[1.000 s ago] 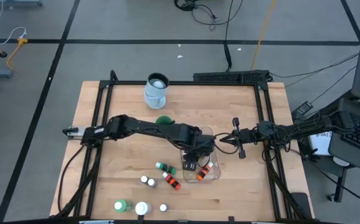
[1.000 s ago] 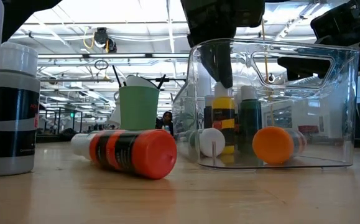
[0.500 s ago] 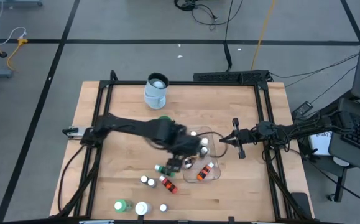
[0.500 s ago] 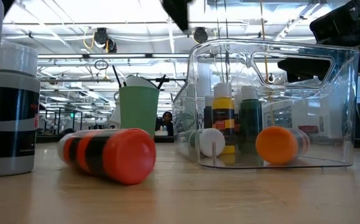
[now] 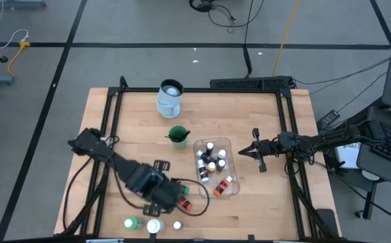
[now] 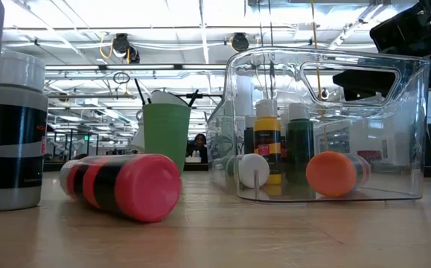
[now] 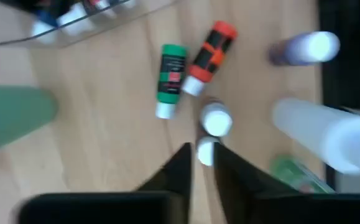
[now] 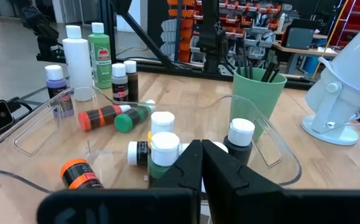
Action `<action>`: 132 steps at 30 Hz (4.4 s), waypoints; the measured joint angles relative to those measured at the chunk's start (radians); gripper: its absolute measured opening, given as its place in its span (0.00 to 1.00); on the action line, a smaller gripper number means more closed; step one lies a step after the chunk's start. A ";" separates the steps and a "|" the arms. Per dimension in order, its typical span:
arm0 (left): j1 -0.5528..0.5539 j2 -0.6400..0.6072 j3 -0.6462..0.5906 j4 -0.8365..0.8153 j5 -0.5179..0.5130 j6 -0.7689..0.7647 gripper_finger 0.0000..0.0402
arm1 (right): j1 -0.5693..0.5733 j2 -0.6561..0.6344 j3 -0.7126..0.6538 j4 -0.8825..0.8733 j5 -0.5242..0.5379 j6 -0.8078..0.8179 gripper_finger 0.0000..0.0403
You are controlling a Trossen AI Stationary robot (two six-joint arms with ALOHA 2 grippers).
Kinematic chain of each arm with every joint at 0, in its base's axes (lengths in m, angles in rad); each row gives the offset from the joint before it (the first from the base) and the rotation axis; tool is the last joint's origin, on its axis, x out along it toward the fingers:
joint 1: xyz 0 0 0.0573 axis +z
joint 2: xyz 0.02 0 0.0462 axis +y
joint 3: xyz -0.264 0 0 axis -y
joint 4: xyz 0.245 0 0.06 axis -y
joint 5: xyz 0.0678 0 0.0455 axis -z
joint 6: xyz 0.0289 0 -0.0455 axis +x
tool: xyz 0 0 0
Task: Pick & Place Paint Supplies
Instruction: Put the small gray paint bottle into the transparent bin
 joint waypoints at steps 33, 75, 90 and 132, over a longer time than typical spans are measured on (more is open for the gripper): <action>-0.008 -0.016 -0.486 0.402 0.154 -0.132 0.71 | 0.000 -0.001 0.000 0.002 0.001 -0.031 0.01; 0.241 -0.005 -0.029 0.384 0.106 0.040 0.25 | 0.000 -0.001 0.000 0.016 0.001 -0.041 0.01; 0.396 0.217 0.099 0.458 0.172 0.187 0.25 | 0.000 0.002 0.000 0.015 0.001 -0.049 0.01; 0.420 0.415 0.099 0.558 0.112 0.177 0.46 | 0.000 0.002 0.000 0.016 0.001 -0.053 0.01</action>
